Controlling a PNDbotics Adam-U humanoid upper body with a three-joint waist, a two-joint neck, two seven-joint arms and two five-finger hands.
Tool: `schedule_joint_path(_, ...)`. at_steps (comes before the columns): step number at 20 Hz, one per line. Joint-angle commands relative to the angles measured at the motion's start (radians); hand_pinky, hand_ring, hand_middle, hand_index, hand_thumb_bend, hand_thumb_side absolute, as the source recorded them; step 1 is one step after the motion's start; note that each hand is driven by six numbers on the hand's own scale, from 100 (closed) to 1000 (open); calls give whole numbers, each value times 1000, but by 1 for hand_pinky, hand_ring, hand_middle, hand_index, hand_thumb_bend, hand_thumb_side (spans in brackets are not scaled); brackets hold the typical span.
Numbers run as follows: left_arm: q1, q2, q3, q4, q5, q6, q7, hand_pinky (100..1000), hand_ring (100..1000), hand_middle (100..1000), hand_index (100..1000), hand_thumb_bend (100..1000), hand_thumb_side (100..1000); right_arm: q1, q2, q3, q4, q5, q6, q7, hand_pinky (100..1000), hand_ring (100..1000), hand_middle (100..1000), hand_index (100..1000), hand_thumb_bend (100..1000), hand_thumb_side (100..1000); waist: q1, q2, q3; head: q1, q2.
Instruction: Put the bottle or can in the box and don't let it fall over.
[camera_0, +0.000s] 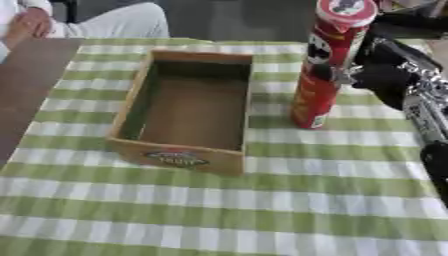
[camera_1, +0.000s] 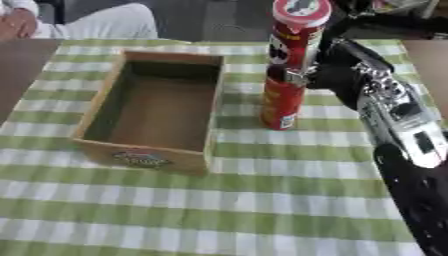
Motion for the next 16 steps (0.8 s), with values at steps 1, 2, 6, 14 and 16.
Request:
schedule_joint_path(1, -10, 11, 4, -12, 5, -1, -3, 671, 702, 646, 715, 298, 604, -25, -3, 1, 8, 16, 3, -3, 989, 1000, 1000, 958, 612, 100, -1, -13, 2, -3, -13)
schedule_joint_path(2, -10, 11, 4, -12, 5, -1, -3, 671, 702, 646, 715, 298, 604, -27, 1, 2, 13, 19, 4, -3, 989, 1000, 1000, 944, 604, 100, -1, -13, 3, -2, -12)
schedule_joint_path(6, -11, 10, 4, -12, 5, -1, -4, 672, 702, 646, 715, 297, 604, -34, 12, 4, 31, 26, 8, -7, 988, 1000, 995, 803, 498, 100, 0, -13, 5, 1, -13)
schedule_joint_path(14, -10, 7, 5, -12, 4, -3, -6, 672, 701, 645, 716, 295, 604, -44, 23, 5, 51, 9, 25, -59, 989, 1000, 951, 551, 101, 100, 1, -18, 3, 10, -29)
schedule_joint_path(16, -11, 8, 5, -12, 4, -3, -7, 672, 701, 645, 715, 290, 603, -48, 23, 8, 53, 10, 25, -78, 992, 1000, 960, 507, 100, 100, 1, -20, 2, 7, -28)
